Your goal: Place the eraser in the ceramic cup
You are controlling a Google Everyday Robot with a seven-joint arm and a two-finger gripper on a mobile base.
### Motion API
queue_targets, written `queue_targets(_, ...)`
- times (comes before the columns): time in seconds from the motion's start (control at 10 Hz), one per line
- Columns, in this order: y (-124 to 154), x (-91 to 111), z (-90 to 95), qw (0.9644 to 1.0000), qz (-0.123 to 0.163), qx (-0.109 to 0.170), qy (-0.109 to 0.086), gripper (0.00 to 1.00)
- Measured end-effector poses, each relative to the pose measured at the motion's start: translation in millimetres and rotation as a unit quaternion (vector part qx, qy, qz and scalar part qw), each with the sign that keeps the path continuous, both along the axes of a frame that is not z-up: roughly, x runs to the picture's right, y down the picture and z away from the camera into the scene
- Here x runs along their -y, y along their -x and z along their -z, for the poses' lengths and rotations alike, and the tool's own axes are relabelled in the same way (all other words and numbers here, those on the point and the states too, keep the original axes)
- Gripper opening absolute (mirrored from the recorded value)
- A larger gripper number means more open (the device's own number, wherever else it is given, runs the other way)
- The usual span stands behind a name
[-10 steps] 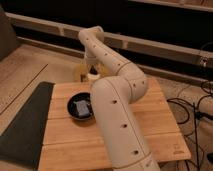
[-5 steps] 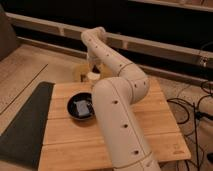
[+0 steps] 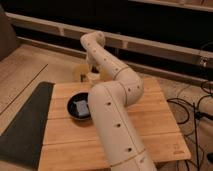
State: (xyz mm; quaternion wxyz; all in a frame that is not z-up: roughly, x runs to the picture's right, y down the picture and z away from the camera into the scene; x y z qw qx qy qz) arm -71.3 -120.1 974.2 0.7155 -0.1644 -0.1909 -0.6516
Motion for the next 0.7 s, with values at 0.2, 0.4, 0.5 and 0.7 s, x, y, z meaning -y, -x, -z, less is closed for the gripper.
queue_targets(0.2,7.1,-5.8,-5.7,0.9999,0.015,0.004,0.006,0.00)
queue_targets(0.4,4.6,-2.8,-6.1,0.9998,0.021,-0.001,0.005,0.00)
queue_targets(0.5,5.9,-2.2,-5.6,0.9997,0.024,-0.002,0.006,0.00)
queue_targets(0.7,10.1,-3.3,-4.6,0.9996,0.027,-0.003,0.010,0.00)
